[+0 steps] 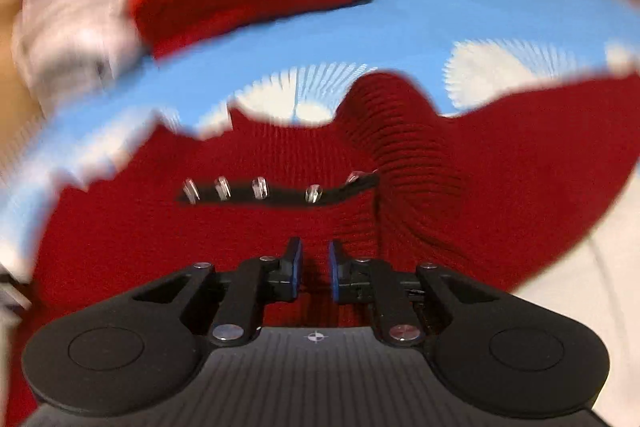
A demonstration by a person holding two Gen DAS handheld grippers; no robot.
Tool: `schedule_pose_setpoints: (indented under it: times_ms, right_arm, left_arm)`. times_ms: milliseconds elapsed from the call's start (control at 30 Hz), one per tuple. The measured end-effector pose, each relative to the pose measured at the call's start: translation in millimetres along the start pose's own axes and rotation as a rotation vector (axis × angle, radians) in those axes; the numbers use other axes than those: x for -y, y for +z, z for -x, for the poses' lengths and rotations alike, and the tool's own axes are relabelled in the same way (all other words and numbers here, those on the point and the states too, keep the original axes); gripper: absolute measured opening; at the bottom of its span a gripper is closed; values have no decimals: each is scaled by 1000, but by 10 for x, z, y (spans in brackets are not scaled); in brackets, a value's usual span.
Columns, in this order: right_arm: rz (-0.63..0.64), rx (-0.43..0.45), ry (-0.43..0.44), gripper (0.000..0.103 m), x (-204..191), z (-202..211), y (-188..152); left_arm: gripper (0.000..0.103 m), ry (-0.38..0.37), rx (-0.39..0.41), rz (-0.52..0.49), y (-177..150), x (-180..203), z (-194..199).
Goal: Fold small clothes
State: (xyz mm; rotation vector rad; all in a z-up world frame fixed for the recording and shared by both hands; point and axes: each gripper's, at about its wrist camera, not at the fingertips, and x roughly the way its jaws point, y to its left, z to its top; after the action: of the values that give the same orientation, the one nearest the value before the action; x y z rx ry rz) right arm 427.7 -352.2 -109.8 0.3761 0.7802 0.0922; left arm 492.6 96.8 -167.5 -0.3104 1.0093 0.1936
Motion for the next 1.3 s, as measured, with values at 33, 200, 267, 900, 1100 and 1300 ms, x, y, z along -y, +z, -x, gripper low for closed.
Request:
schedule_pose_setpoints:
  times_ms: [33, 200, 267, 900, 1100, 1300]
  right_arm:
    - [-68, 33, 24, 31, 173, 133, 52]
    - [-455, 271, -163, 57, 1474, 710, 323]
    - [-596, 266, -216, 58, 1938, 729, 402]
    - [-747, 536, -390, 11, 2340, 468, 658]
    - [-1004, 389, -559, 11, 2669, 629, 202]
    - [-587, 508, -555, 11, 1673, 877, 788]
  left_arm:
    - [102, -9, 9, 10, 6, -9, 51]
    - [102, -74, 76, 68, 69, -87, 327]
    - [102, -100, 83, 101, 98, -127, 388]
    - [102, -9, 87, 72, 154, -231, 253]
    - [103, -14, 88, 80, 124, -234, 343]
    - [102, -12, 70, 87, 123, -301, 380]
